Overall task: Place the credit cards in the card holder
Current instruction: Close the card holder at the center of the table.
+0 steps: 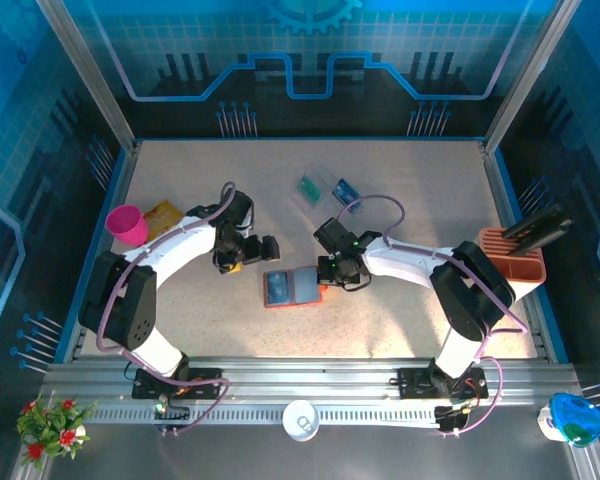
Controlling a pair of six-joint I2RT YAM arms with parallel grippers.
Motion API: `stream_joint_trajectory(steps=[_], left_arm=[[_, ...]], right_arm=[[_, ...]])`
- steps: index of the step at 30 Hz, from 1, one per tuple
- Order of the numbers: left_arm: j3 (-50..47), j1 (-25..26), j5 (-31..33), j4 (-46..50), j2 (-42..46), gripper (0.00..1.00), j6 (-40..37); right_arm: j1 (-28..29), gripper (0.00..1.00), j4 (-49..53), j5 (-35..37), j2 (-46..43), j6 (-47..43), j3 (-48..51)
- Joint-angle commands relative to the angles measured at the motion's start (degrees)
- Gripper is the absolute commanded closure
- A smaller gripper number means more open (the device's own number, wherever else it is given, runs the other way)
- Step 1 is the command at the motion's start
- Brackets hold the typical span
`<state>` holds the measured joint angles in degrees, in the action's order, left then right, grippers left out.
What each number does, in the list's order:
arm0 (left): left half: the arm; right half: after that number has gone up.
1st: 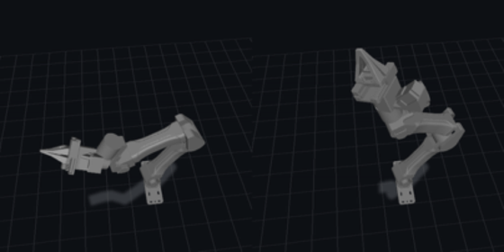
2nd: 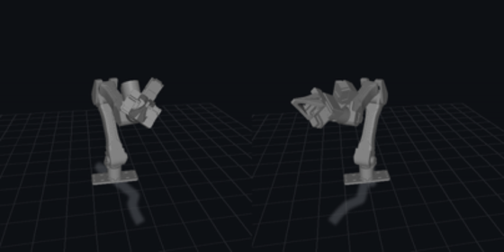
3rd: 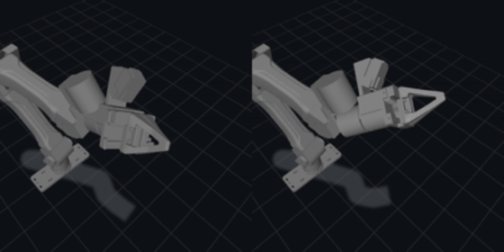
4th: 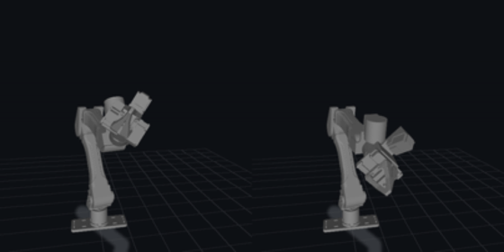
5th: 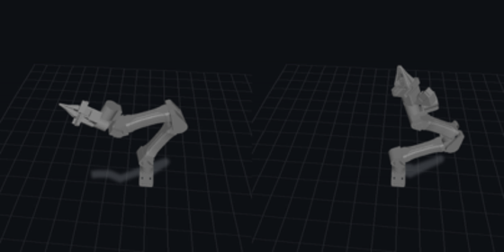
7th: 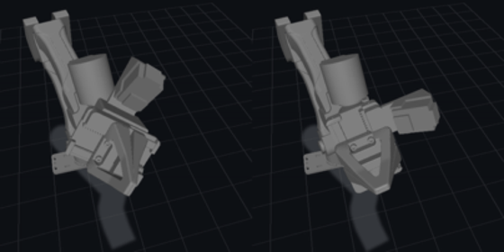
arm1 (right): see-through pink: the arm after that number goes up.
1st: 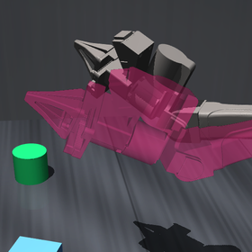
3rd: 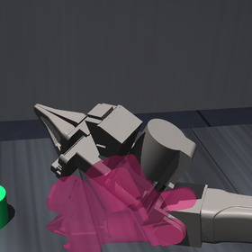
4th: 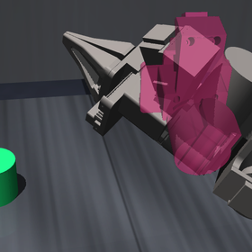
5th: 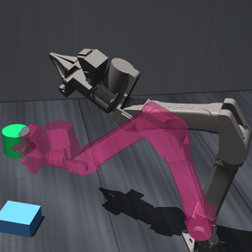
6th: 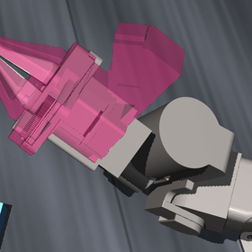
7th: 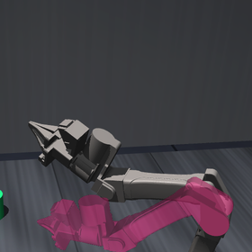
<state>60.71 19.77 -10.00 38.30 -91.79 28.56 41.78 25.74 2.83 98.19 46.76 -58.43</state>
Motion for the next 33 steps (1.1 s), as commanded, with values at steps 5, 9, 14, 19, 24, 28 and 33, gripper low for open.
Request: stream_joint_trajectory(steps=[5,9,14,19,24,28,33], left_arm=[[0.70,0.53,-5.68,-2.91,-0.63,0.01,0.77],[-1.52,0.77,-10.19,-6.78,-0.33,0.01,2.27],[-4.97,1.14,-10.74,-10.88,1.86,0.01,4.68],[-7.82,1.23,-11.94,-13.87,3.83,0.01,6.99],[-8.97,1.65,-12.41,-15.14,4.42,0.01,7.96],[-9.46,2.23,-12.25,-15.35,4.08,0.01,8.36],[-10.31,3.16,-11.55,-15.56,3.54,0.01,8.52]], right_arm=[[-0.08,0.57,2.25,1.46,-5.08,1.36,2.85],[0.32,0.60,2.65,1.43,-10.55,0.90,3.94],[1.67,0.81,-0.03,-2.00,-12.59,-0.30,3.69],[3.46,0.95,-3.65,-5.39,-7.36,-0.63,1.02],[5.20,1.00,-5.10,-6.46,-1.08,-1.59,-2.68],[5.09,1.00,-5.79,-5.88,1.94,-1.69,-2.42],[4.50,1.00,-6.19,-4.76,1.55,-1.51,0.68]])
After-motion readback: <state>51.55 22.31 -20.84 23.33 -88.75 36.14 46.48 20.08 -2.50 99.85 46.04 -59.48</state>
